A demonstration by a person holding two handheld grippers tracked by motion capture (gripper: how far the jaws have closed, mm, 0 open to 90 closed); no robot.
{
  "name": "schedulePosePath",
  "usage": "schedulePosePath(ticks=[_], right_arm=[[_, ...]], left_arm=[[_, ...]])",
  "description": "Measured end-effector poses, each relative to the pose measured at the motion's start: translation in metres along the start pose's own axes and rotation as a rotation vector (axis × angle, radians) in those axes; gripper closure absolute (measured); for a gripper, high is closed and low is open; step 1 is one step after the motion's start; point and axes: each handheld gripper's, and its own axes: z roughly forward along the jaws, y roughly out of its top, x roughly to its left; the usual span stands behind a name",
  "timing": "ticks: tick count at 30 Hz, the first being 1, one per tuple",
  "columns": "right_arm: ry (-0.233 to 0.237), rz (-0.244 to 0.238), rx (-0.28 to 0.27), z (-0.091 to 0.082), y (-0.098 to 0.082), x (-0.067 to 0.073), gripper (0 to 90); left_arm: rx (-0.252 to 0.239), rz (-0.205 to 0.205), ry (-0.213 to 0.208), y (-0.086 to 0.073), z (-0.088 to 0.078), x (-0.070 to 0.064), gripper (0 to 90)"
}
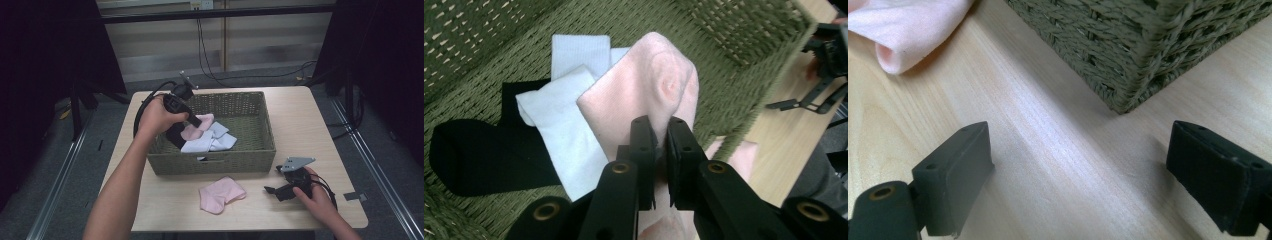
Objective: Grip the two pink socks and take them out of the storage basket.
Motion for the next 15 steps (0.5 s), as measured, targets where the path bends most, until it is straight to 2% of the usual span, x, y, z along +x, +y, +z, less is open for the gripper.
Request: schedulePosePath(ticks=[1, 7, 10, 15], right_arm=[[0.0, -0.001, 0.0, 0.0, 0.0, 0.0, 10.3], [0.002, 0.008, 0.004, 0.0, 0.0, 0.001, 10.3], [0.002, 0.007, 0.004, 0.0, 0.0, 0.001, 10.3], [0.001, 0.007, 0.004, 0.0, 0.0, 0.001, 10.3]], left_arm=[[-0.013, 0.001, -0.002, 0.0, -0.002, -0.002, 83.4], [-0.009, 0.032, -0.025, -0.001, -0.01, -0.016, 83.4], [0.004, 0.054, -0.024, -0.002, -0.013, -0.023, 83.3], [-0.003, 0.078, -0.029, -0.005, -0.02, -0.033, 83.4]])
